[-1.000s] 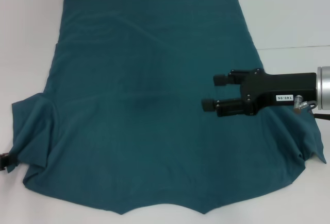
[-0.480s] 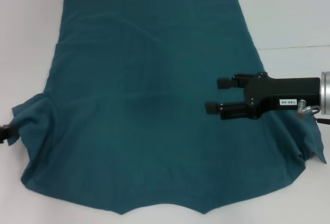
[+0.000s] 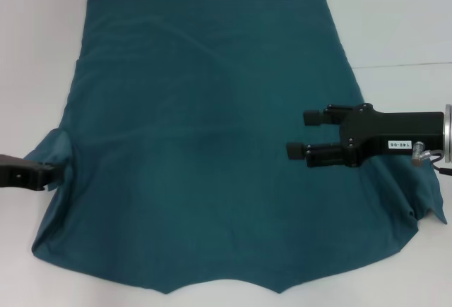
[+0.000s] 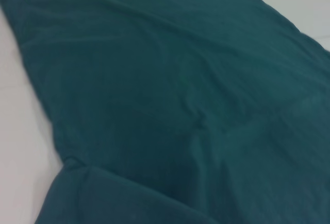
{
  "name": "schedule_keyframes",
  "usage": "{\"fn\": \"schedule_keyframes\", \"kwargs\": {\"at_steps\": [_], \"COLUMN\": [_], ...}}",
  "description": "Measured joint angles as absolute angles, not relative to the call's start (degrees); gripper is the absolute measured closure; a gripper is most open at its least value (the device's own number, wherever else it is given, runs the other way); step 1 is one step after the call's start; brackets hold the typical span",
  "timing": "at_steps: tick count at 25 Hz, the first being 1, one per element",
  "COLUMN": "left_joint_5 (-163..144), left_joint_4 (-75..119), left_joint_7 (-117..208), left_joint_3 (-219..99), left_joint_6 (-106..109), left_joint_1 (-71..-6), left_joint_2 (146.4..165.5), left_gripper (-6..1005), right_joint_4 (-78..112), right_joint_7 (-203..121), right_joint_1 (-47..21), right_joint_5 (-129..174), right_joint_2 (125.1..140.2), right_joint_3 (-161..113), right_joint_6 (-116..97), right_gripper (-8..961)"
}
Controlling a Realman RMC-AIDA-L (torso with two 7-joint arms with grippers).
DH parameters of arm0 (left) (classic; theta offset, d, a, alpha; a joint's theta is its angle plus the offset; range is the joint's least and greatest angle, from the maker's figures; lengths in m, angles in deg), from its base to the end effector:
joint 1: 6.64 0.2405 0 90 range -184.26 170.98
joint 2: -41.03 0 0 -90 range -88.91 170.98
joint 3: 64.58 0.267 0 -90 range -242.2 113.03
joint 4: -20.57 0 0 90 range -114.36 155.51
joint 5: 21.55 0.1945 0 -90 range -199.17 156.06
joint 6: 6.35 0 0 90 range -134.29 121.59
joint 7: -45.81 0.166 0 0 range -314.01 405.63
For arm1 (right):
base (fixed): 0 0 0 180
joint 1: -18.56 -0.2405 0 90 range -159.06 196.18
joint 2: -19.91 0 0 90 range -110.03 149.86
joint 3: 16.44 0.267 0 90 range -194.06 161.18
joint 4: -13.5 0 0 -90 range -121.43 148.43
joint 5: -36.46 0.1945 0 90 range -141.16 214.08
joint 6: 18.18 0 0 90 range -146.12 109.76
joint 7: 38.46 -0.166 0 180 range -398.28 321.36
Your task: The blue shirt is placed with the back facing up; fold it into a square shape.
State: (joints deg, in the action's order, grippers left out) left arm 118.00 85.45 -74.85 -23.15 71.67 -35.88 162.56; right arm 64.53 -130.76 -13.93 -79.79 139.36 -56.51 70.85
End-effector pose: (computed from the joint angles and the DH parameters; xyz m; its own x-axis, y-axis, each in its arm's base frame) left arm -0.2866 0.3684 0.0311 0.6504 0.6875 0.3231 0.7465 -0.4999 -0.4391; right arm 0.2252 0.3603 0.0082 0.8095 -0.3389 -0.4794 -0.4785 -0.8540 -0.2043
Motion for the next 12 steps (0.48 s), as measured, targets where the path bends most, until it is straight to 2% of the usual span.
{"fn": "schedule_keyframes", "kwargs": {"at_steps": [7,12], "left_joint_5": [118.49,122.74], "left_joint_4": [85.51,85.28], "left_joint_7": [-75.5,-75.66], "left_joint_3": [-13.94,-12.84], "left_joint_6": [68.19,67.31], "left_joint_1": [-36.67,-39.02], "left_joint_2": [162.93,164.45], "left_gripper": [963,961], "right_joint_4": [64.32,64.04], "right_joint_7": [-130.73,-129.79], "right_joint_1": [-13.63,-13.52], "right_joint_5": [-79.79,-79.82], "right_joint_2": [139.36,139.41], "right_joint_3": [-56.43,-56.43], "right_joint_6": [70.71,70.58], "right_gripper": [55,55]}}
